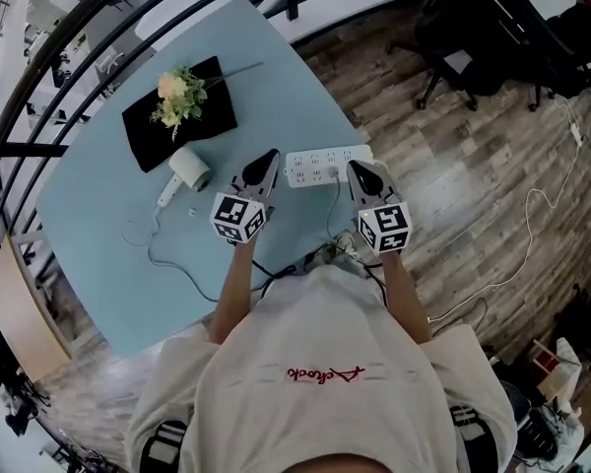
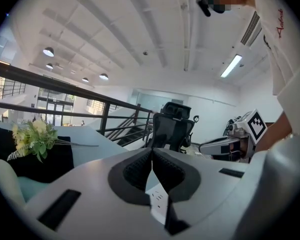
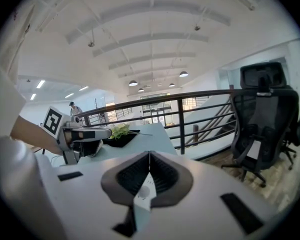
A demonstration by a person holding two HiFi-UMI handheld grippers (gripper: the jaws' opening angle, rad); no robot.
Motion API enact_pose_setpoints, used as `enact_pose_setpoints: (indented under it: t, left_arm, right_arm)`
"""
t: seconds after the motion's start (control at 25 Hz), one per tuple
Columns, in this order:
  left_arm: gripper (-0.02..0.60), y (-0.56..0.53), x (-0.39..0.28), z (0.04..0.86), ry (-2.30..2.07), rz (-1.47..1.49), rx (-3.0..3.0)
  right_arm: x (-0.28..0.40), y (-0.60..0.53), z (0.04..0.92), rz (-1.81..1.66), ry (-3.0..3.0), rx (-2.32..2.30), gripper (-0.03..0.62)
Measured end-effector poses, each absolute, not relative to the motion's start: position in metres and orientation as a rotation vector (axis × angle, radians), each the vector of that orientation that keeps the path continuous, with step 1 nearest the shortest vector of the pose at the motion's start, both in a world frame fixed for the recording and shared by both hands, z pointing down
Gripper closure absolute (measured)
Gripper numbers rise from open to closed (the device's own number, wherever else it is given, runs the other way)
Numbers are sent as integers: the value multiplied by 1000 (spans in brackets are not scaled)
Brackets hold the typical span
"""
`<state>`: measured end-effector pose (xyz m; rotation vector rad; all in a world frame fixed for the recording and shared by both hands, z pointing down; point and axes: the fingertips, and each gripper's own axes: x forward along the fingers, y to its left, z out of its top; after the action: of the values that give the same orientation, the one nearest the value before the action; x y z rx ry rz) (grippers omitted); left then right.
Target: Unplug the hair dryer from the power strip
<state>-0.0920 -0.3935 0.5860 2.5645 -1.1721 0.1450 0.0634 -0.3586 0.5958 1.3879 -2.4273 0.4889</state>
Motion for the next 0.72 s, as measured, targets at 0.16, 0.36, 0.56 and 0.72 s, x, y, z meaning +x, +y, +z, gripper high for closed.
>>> enact_pose_setpoints:
  t: [0.16,0.36,0.56,0.72]
  left_arm:
    - [572,-387,-87,603,-1150,169,2549]
    - [572,-385,-82,621,-1124,200,2547]
    - [572,-384,-77,635,-1104,220,2547]
    - [572,-382,-73,648,-1087,250,2545]
  right_arm:
    - [65,-353,610,526,-2411,1380,576]
    - [62,-348,621,551,-2409,1369,576]
    - [60,-342,629,569,-2406,1363,576]
    - [61,-335,639,591,-2393,1355,576]
